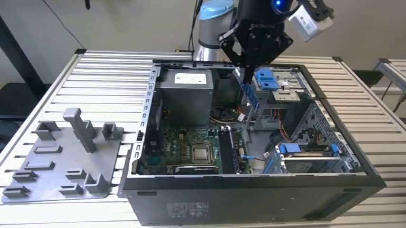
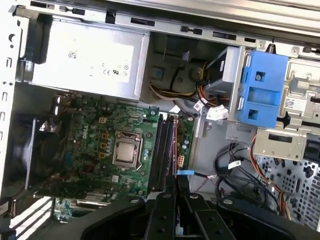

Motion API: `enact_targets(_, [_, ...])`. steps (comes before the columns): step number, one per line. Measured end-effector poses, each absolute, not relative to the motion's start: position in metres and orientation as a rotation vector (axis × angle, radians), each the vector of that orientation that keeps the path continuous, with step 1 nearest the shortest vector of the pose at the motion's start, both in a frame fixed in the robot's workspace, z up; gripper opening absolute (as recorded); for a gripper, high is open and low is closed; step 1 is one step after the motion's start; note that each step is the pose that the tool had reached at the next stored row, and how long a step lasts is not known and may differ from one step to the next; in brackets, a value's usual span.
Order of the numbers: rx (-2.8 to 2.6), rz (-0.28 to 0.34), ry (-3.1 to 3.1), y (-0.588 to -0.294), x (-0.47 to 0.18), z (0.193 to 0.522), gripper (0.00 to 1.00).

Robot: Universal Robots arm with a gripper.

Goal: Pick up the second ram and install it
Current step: 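Insert the second ram into the second slot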

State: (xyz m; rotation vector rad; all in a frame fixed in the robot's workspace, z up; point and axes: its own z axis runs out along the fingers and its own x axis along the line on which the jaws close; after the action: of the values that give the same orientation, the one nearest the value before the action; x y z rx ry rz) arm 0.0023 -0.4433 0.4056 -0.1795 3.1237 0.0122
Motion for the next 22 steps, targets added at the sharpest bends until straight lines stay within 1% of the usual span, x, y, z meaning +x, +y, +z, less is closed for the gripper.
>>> enact_targets(12, [0.137,0.010,3.125,-0.4433,0.0023,0.4051,0.13])
enact_targets(22, [0.143,0.004,3.125,-0.4432,0.0030,0.4019,0.13])
